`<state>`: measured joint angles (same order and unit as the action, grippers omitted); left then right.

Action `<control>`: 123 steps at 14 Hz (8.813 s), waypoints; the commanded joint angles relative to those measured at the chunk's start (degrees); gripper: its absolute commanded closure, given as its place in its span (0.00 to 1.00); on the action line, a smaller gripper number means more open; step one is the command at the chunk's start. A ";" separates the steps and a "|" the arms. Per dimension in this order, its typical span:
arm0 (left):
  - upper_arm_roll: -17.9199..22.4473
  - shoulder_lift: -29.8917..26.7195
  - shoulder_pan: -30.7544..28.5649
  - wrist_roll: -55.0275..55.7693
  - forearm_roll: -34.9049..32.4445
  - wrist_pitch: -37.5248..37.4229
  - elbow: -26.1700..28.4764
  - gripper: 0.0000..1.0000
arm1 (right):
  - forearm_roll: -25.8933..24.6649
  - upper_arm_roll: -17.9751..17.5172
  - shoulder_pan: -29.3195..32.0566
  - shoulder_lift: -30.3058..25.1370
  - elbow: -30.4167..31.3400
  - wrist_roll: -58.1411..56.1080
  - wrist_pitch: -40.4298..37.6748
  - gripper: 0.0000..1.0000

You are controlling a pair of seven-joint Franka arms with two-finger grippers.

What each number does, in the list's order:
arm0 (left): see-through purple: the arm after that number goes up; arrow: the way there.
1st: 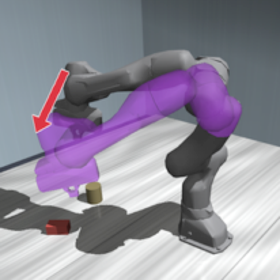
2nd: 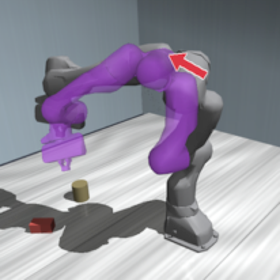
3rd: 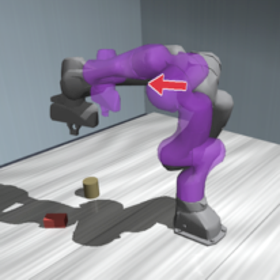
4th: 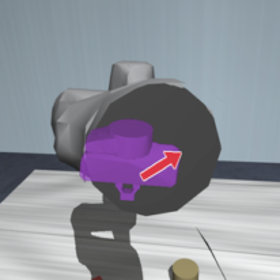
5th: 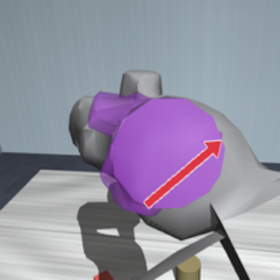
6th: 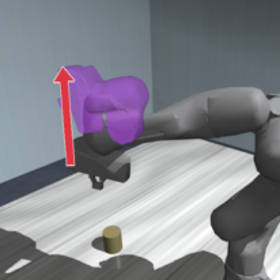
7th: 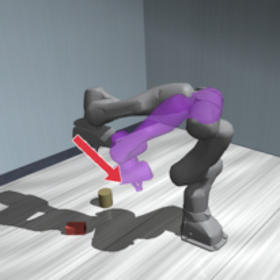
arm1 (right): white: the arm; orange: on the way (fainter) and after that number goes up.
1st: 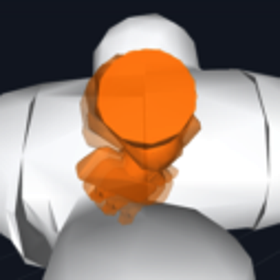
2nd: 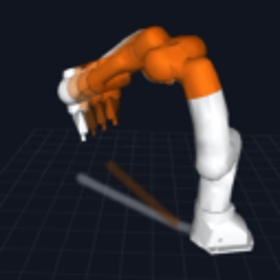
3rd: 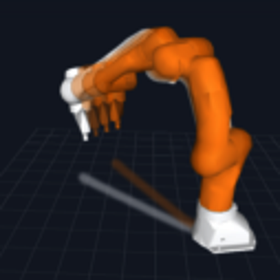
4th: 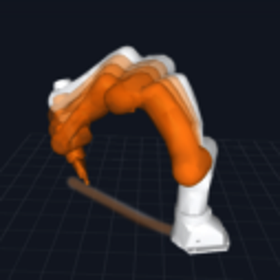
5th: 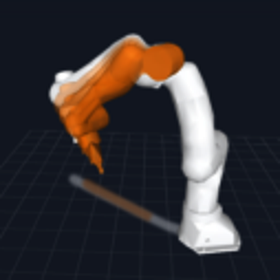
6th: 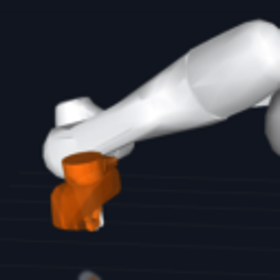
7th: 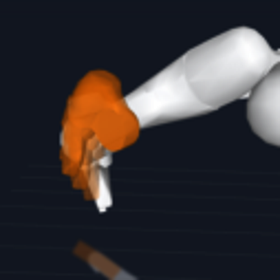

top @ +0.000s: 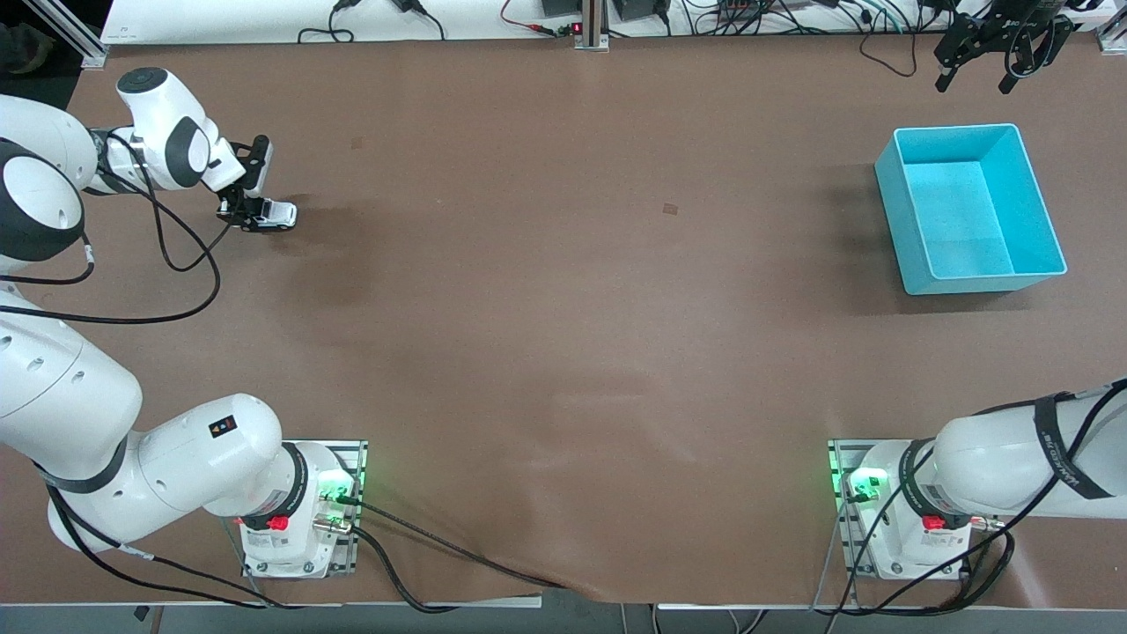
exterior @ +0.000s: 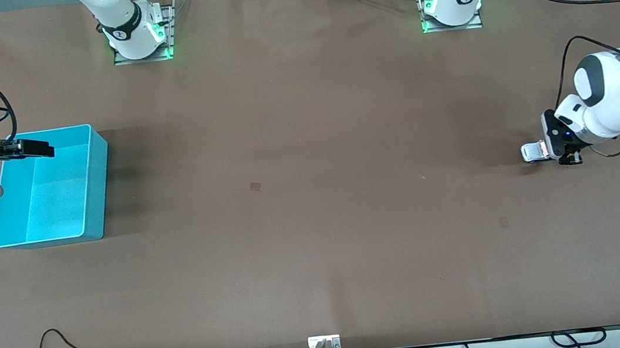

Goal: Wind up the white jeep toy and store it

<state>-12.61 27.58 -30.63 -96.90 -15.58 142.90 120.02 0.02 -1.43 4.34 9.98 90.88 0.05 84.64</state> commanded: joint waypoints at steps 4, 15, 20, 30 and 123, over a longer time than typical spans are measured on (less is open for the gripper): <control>-0.04 8.02 -4.69 -5.84 -2.26 1.95 -4.09 0.81 | 0.86 -0.15 0.05 -0.14 -0.26 -0.76 -0.71 0.00; -5.73 3.73 -8.38 -9.63 0.11 -3.47 -5.77 0.00 | 0.95 -0.15 -0.04 -0.14 -0.35 -0.67 -0.97 0.00; -8.38 -3.66 -8.39 -9.63 4.68 -16.23 -8.14 0.00 | 0.95 -0.15 -0.04 -0.14 -0.35 -0.76 -0.97 0.00; -12.87 -9.39 1.61 -5.60 8.03 -23.45 -15.08 0.00 | 0.95 -0.15 0.05 -0.14 -0.35 -0.76 -1.06 0.00; 10.51 -21.51 27.21 98.04 18.49 -50.35 -34.07 0.00 | -2.81 0.20 -0.05 -5.68 34.46 9.05 39.47 1.00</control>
<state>-1.78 6.64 -3.47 0.30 4.03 93.70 86.45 0.99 -0.76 1.41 5.57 126.31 17.31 126.94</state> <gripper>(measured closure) 0.000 0.467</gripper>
